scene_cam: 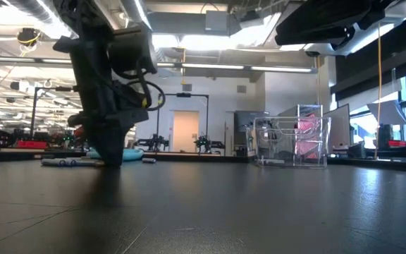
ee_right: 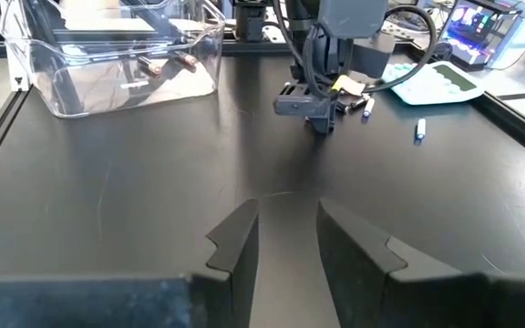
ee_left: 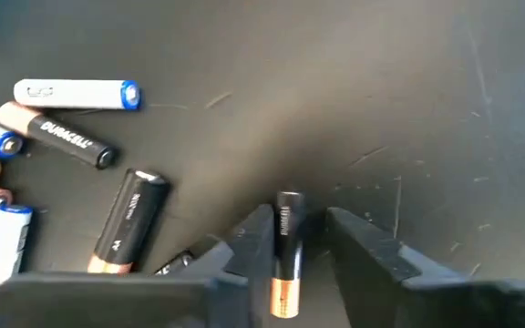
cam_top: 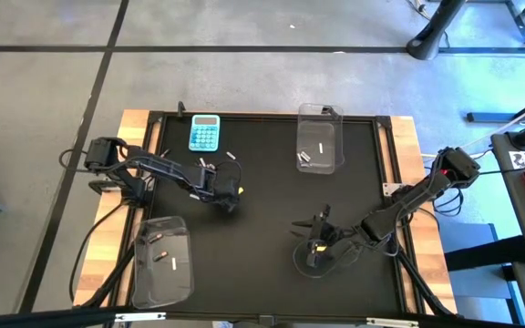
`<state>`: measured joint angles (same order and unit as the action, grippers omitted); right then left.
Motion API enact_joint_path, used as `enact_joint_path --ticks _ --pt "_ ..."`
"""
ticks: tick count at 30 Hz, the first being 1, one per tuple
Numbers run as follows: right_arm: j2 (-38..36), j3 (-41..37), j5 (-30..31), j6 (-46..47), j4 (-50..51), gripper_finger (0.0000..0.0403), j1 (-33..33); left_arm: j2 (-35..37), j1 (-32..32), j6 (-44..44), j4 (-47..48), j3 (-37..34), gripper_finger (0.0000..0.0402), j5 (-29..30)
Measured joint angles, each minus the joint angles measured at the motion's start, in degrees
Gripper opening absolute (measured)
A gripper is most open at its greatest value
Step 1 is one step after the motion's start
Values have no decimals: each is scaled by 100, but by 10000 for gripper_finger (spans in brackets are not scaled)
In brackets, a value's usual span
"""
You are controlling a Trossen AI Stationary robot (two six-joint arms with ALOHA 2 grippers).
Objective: Sort batteries
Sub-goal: Put the black battery into the bottom transparent bin
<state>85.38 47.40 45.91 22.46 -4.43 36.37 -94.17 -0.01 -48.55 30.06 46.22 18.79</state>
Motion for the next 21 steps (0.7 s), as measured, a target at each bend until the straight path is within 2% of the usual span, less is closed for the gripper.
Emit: enact_joint_path --ticks 5,11,15,21 --pt "0 0 -2 0 0 114 0 16 -8 443 -160 -2 17 -13" --pt "0 0 -4 0 13 114 0 226 -348 1302 -274 509 15 177" --pt "0 0 -5 -13 51 115 1 477 -1007 1867 -226 1072 12 166" --pt "0 0 -9 -15 85 115 1 734 -2567 2943 -177 2133 12 212"
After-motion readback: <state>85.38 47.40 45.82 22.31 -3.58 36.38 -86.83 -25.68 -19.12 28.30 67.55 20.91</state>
